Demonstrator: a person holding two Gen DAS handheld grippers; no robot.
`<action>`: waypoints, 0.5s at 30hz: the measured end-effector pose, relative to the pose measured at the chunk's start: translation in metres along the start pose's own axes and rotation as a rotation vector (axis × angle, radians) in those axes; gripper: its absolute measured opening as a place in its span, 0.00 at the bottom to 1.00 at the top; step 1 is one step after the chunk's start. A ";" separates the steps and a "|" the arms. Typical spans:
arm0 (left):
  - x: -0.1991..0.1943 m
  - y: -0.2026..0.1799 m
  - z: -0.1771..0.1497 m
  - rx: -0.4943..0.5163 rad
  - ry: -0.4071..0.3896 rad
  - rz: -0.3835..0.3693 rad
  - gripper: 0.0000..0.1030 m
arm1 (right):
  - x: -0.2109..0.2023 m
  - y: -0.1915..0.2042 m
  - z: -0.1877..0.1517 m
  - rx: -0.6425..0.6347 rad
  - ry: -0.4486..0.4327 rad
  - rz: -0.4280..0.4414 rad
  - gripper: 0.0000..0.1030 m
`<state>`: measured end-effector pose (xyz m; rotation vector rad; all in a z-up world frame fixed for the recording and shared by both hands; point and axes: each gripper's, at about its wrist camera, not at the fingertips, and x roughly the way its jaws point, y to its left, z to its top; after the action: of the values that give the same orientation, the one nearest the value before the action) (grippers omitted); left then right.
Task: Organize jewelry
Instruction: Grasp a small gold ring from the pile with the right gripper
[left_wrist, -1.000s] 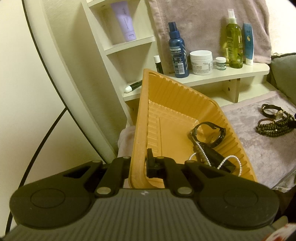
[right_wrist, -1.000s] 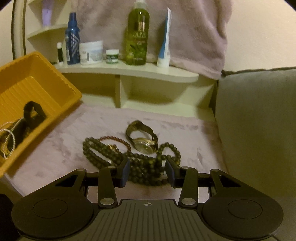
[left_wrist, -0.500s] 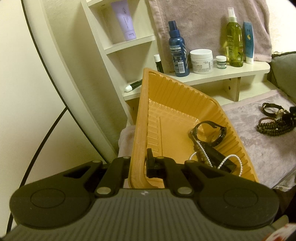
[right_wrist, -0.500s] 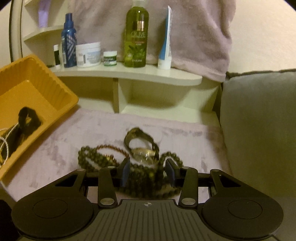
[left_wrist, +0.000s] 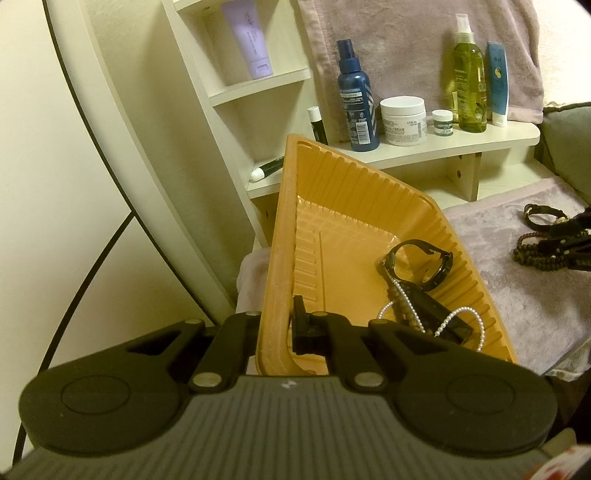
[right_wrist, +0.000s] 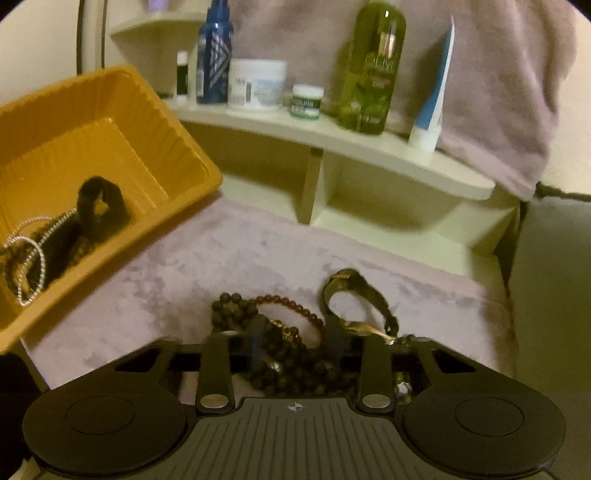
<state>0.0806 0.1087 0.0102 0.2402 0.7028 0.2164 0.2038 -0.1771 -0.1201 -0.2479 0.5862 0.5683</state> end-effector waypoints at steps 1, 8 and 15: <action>0.000 0.000 0.000 -0.001 0.000 0.000 0.04 | 0.000 -0.001 0.000 0.008 0.000 0.001 0.19; 0.000 0.000 0.001 -0.002 0.000 -0.001 0.04 | -0.014 -0.001 0.006 0.019 -0.036 0.007 0.00; -0.001 0.000 0.001 -0.002 -0.004 -0.002 0.04 | -0.012 -0.008 0.013 0.066 -0.028 0.004 0.02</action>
<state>0.0802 0.1079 0.0116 0.2374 0.6984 0.2144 0.2059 -0.1840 -0.1023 -0.1761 0.5772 0.5547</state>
